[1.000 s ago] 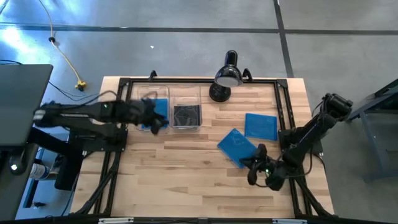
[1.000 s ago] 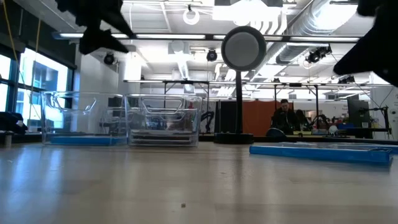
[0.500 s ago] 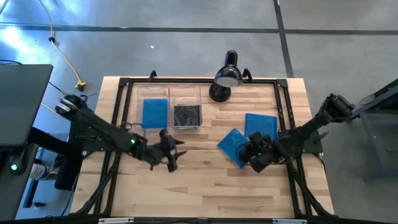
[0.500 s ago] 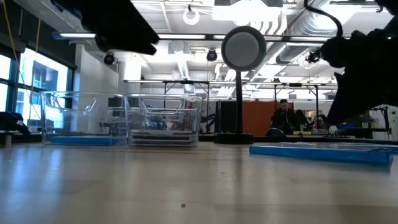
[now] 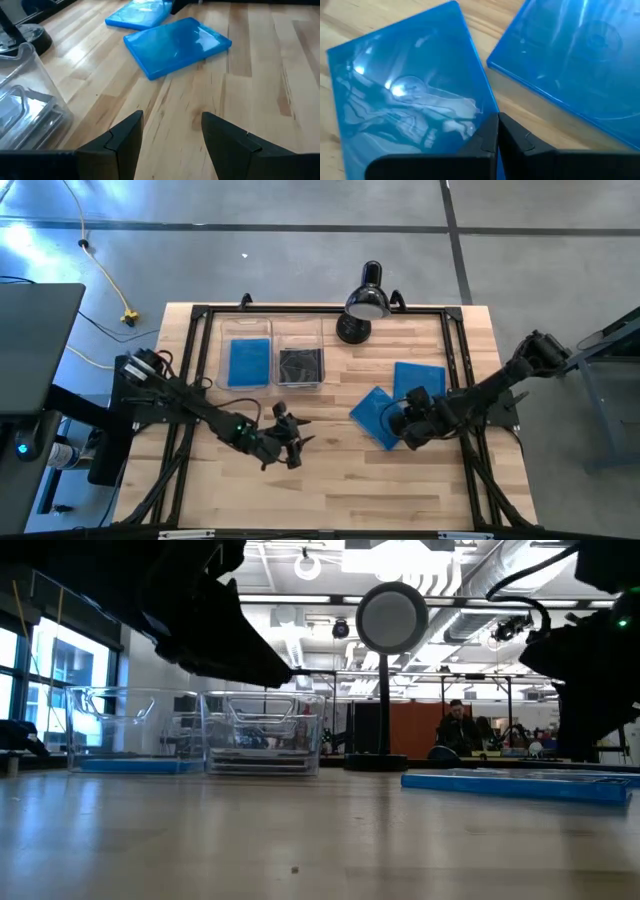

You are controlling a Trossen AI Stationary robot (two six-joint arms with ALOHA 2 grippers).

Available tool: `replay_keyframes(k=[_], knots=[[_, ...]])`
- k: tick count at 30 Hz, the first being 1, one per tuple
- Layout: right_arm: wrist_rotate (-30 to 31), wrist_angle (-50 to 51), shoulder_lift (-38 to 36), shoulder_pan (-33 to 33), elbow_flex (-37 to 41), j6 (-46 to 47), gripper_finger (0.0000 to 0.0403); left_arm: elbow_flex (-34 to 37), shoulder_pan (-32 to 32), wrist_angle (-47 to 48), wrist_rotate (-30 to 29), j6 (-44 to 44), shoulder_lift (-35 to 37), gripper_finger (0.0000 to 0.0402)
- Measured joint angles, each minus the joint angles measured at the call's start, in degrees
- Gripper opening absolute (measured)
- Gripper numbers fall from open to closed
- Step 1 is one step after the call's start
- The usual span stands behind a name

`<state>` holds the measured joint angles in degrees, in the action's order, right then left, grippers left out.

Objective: Pick & place jewel cases by type
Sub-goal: Put the top blue CD case into the left transparent bin

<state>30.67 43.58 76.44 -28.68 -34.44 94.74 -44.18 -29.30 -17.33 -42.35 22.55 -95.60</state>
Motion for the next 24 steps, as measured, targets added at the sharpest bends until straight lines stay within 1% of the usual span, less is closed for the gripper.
replay_keyframes(k=[6, 10, 13, 15, 18, 21, 24], knots=[[-2.43, 1.57, 0.00, 1.09, 0.54, -0.01, 0.0000, 0.02, 0.02, -2.20, 0.74, 0.16, -1.18, 0.0197], [-4.92, 0.30, 0.03, 1.09, 3.34, 1.38, 0.0000, -0.02, 0.01, -2.23, 1.03, 1.55, -1.15, 0.0197], [-5.57, -4.67, 0.07, 0.53, 6.14, 1.76, 0.0000, -0.02, 0.02, -2.21, 1.73, 3.01, -1.15, 0.0197], [-4.67, -9.61, 0.04, -0.21, 7.68, 1.44, 0.0000, -0.02, 0.02, -1.64, 1.95, 4.68, -1.15, 0.0197], [-3.64, -14.90, 0.00, -1.17, 9.13, 1.16, 0.0000, -0.02, 0.02, -0.43, 2.34, 9.93, -1.15, 0.0197], [-4.04, -17.37, 0.25, -2.50, 8.70, 0.82, 0.0000, -0.07, 0.02, 0.46, 3.70, 15.90, -2.45, 0.0197], [-4.90, -22.04, 1.85, -3.45, 7.65, -0.92, 0.0000, 0.02, 0.02, 0.79, 4.68, 18.75, -5.36, 0.0197]])
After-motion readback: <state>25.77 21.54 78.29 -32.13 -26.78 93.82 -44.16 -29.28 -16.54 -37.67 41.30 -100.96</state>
